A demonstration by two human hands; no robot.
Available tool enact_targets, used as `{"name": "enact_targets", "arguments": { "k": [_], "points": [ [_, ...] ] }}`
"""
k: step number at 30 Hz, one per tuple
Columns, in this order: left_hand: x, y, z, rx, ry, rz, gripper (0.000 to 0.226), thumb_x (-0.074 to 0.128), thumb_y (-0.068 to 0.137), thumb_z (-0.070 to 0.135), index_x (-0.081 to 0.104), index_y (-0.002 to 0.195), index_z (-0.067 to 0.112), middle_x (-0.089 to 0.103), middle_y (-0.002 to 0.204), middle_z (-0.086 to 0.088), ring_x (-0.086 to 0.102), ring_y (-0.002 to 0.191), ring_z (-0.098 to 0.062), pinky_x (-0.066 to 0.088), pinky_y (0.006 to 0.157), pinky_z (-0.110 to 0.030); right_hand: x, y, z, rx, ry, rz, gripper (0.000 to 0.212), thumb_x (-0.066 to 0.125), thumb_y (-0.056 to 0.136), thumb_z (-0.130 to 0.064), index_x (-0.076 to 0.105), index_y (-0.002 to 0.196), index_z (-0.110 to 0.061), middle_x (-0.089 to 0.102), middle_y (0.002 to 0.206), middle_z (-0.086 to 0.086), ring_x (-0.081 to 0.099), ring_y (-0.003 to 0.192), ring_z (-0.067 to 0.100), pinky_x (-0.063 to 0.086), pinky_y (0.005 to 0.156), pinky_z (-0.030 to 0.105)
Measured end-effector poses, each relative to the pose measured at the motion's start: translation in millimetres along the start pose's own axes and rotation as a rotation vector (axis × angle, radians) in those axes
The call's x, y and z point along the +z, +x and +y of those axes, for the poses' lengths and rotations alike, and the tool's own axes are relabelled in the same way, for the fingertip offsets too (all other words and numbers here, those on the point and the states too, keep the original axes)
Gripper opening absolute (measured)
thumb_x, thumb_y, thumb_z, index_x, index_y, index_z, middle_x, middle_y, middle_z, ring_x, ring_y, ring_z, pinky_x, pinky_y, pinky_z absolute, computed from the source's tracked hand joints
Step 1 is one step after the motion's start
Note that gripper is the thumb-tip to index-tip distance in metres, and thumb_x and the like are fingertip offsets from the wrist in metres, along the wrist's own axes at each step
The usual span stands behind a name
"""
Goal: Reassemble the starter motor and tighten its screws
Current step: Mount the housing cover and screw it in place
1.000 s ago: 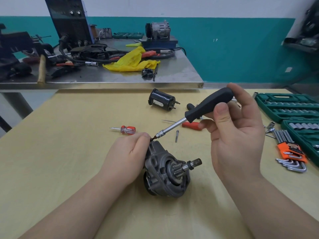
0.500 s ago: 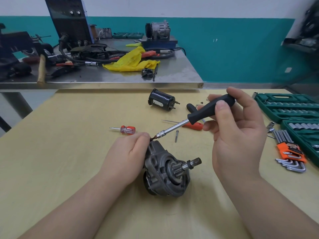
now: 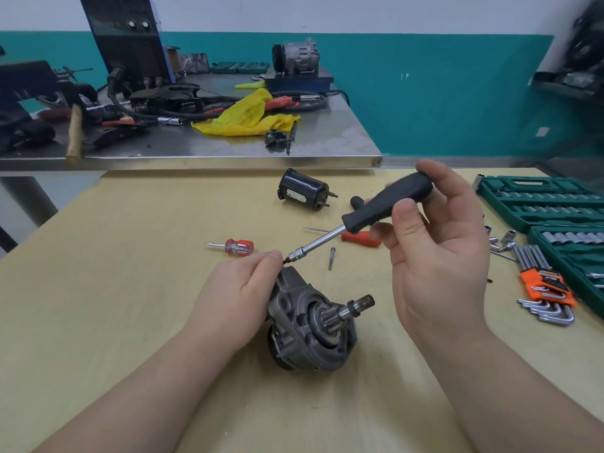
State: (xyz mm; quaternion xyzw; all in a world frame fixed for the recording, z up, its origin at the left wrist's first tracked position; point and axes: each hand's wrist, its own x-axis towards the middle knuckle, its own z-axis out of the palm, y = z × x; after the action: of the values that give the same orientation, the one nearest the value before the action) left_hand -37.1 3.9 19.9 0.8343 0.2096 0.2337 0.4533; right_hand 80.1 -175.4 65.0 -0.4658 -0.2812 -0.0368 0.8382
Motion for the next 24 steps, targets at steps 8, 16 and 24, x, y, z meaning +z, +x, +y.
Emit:
{"name": "enact_targets", "arguments": {
  "k": [8, 16, 24],
  "points": [
    [-0.4, -1.0, 4.0, 0.018, 0.02, -0.011, 0.044, 0.04, 0.093, 0.057, 0.036, 0.062, 0.027, 0.034, 0.056, 0.01, 0.032, 0.056, -0.014, 0.028, 0.058, -0.039, 1.7, -1.3, 0.9, -0.035, -0.064, 0.066, 0.031, 0.071, 0.099, -0.02, 0.07, 0.123, -0.039, 0.068, 0.104, 0.0, 0.07, 0.098, 0.023, 0.062, 0.076, 0.038],
    [-1.6, -0.1, -0.8, -0.07, -0.079, -0.019, 0.058, 0.036, 0.097, 0.069, 0.036, 0.069, 0.018, 0.037, 0.06, 0.007, 0.037, 0.06, -0.02, 0.032, 0.065, -0.043, 2.6, -5.4, 0.8, -0.077, -0.052, -0.032, 0.036, 0.066, 0.103, -0.015, 0.063, 0.136, -0.029, 0.069, 0.121, 0.012, 0.074, 0.106, 0.042, 0.062, 0.075, 0.044],
    [-0.7, -3.2, 1.9, -0.02, -0.054, -0.049, 0.065, 0.032, 0.099, 0.069, 0.042, 0.076, 0.009, 0.039, 0.064, 0.0, 0.039, 0.064, -0.022, 0.035, 0.066, -0.048, 2.2, -0.6, 1.7, -0.064, -0.103, 0.091, 0.035, 0.075, 0.097, -0.03, 0.069, 0.131, -0.034, 0.066, 0.091, -0.006, 0.061, 0.07, 0.016, 0.058, 0.063, 0.027]
  ]
}}
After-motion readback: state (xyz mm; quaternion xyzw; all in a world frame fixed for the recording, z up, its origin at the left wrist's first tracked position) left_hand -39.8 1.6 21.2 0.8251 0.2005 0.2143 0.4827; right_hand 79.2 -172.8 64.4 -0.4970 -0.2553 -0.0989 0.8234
